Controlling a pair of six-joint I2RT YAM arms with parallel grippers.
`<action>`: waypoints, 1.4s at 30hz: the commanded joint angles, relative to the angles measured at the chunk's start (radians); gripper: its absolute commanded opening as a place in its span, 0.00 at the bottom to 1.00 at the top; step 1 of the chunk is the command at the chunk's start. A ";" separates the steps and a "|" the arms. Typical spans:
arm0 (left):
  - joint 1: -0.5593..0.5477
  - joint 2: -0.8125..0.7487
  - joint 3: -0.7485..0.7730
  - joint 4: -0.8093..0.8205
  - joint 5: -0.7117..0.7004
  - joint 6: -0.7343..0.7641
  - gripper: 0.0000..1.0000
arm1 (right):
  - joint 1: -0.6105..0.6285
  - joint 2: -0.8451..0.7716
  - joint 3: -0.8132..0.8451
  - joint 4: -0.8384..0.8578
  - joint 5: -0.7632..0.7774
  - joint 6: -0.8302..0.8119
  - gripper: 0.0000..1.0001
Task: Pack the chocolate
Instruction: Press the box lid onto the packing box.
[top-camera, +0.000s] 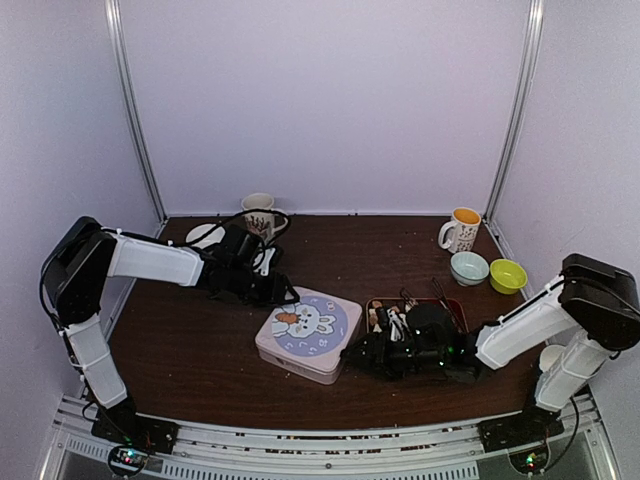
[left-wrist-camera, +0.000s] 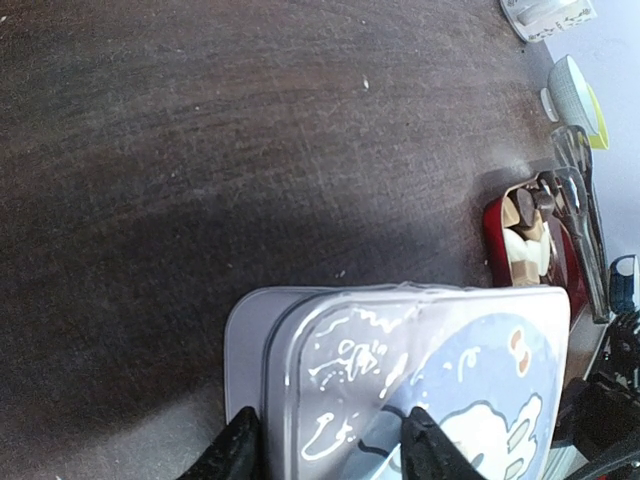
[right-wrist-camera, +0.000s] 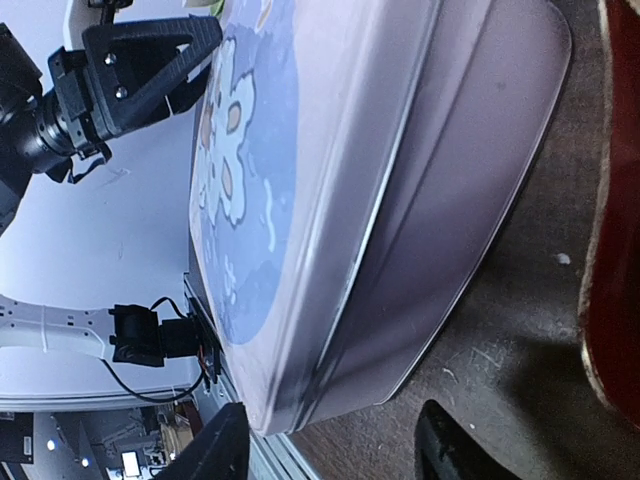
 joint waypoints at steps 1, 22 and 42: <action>-0.012 0.008 0.026 -0.034 0.002 0.025 0.48 | -0.014 -0.107 0.020 -0.181 0.064 -0.104 0.64; -0.012 0.023 0.047 -0.060 0.006 0.040 0.46 | -0.281 -0.180 0.161 -0.454 0.025 -0.333 0.80; -0.012 0.027 0.058 -0.081 0.014 0.046 0.45 | -0.323 -0.034 0.304 -0.472 -0.007 -0.413 0.87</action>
